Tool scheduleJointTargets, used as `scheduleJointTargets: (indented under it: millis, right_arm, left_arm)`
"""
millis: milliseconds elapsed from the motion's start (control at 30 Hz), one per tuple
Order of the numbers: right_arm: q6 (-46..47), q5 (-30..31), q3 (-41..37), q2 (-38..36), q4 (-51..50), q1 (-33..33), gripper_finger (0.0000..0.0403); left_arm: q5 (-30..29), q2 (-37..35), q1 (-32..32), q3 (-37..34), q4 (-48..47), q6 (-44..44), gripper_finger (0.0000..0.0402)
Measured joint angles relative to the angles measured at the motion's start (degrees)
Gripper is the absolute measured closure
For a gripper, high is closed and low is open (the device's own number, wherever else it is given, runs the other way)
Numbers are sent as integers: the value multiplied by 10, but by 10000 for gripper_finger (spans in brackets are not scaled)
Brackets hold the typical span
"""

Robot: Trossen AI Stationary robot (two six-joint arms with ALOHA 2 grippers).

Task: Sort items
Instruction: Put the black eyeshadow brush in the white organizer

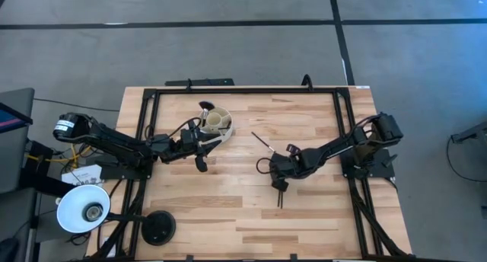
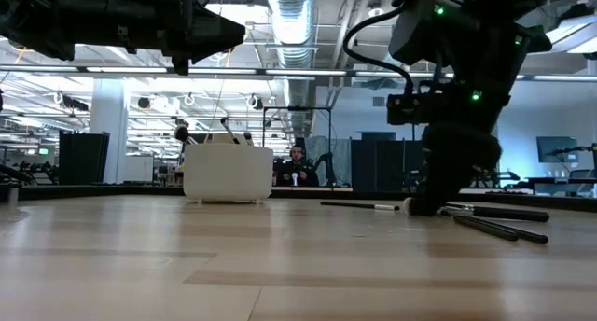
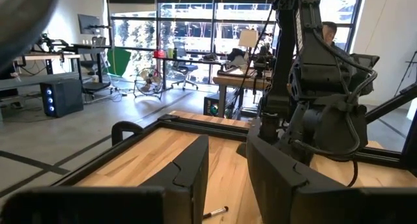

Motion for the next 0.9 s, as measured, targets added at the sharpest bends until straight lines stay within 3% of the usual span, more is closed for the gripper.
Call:
scheduleJointTargets:
  millis: [167, 367, 633, 700, 833, 900]
  right_arm:
    - [-31, 4, -1, -26, 84, -2, 393]
    - [-151, 1, 0, -57, 269, -11, 390]
    - [-332, -1, 2, -60, 587, -105, 396]
    - [-373, -26, 2, -42, 684, -140, 396]
    - [-392, -167, 2, 26, 886, -214, 394]
    - [-375, -206, 11, 75, 968, -242, 395]
  left_arm:
    - [0, 0, 0, 0, 0, 0, 300]
    - [0, 0, 0, 0, 0, 0, 300]
    - [0, 0, 0, 0, 0, 0, 300]
    - [0, 0, 0, 0, 0, 0, 300]
    - [0, 0, 0, 0, 3, 0, 300]
    - [0, 0, 0, 0, 4, 0, 300]
